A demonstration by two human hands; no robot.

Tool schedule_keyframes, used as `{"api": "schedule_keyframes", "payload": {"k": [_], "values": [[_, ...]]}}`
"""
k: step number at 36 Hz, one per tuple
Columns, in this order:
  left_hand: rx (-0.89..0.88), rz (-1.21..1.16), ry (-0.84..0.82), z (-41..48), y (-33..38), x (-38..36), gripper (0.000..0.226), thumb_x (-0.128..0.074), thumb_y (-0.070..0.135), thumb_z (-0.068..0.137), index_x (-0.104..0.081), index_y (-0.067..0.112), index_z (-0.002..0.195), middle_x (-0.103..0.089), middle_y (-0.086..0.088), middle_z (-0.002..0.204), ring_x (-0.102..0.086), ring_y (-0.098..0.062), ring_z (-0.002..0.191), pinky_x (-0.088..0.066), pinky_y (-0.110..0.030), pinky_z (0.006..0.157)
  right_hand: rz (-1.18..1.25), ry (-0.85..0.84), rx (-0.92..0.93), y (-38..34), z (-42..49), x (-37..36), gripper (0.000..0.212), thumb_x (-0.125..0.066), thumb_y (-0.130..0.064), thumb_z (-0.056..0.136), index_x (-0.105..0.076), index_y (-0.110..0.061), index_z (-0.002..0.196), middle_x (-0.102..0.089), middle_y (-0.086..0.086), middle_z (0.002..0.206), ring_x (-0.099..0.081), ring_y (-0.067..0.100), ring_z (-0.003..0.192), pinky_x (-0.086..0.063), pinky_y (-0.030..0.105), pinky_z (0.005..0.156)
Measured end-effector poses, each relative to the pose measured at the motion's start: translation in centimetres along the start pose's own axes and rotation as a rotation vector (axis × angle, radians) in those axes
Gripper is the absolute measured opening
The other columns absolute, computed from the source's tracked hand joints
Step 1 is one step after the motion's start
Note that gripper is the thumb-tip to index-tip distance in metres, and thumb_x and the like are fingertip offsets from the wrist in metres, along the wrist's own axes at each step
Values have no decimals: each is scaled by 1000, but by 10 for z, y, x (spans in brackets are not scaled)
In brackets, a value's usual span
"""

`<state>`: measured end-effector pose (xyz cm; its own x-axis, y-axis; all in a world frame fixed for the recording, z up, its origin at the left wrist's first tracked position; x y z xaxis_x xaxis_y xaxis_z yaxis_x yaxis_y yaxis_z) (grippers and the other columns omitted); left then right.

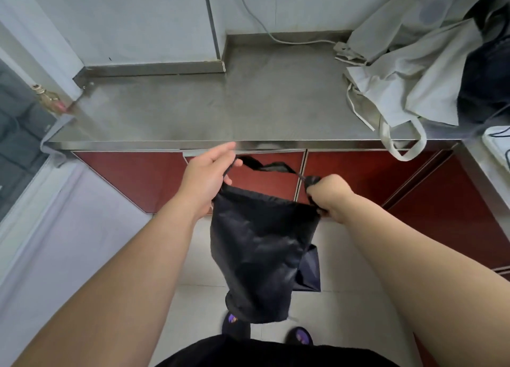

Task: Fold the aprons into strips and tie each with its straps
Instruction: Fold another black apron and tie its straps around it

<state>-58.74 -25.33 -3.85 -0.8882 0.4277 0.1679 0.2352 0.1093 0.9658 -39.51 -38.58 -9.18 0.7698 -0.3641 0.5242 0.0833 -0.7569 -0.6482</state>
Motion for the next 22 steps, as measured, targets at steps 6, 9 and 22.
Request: {"api": "schedule_keyframes", "payload": {"k": [6,9,22], "values": [[3,222,175,4,-17,18,24,-41,5,98,-57,17,111,-66,-4,101,-57,-9,55,-49,-32,61,48,312,434,-38,-9,36,13,-43,-11,94,-47,-6,83,-51,7,75,-47,28,77,-37,34,71],[-7,269,249,3,-17,25,26,-37,6,98,-50,28,95,-65,-4,100,-66,-16,64,-53,-41,74,140,319,581,-55,-24,47,13,-36,-20,100,-36,-12,90,-37,-5,65,-38,19,62,-32,30,65],[-235,735,-10,4,39,17,29,-46,5,88,-54,17,113,-35,0,108,-54,-18,84,-42,-29,76,-382,65,668,-83,-43,39,75,-80,-50,65,-42,-15,119,-51,4,114,-51,21,108,-38,24,85]]}}
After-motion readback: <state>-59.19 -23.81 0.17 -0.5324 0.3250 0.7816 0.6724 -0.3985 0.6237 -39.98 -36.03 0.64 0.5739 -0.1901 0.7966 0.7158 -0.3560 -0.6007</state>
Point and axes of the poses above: each hand's wrist, its own z-axis towards the middle knuckle, its own x-axis out of the back of the hand, y = z × x, the point moved 6 cm from there along z, towards the middle knuckle
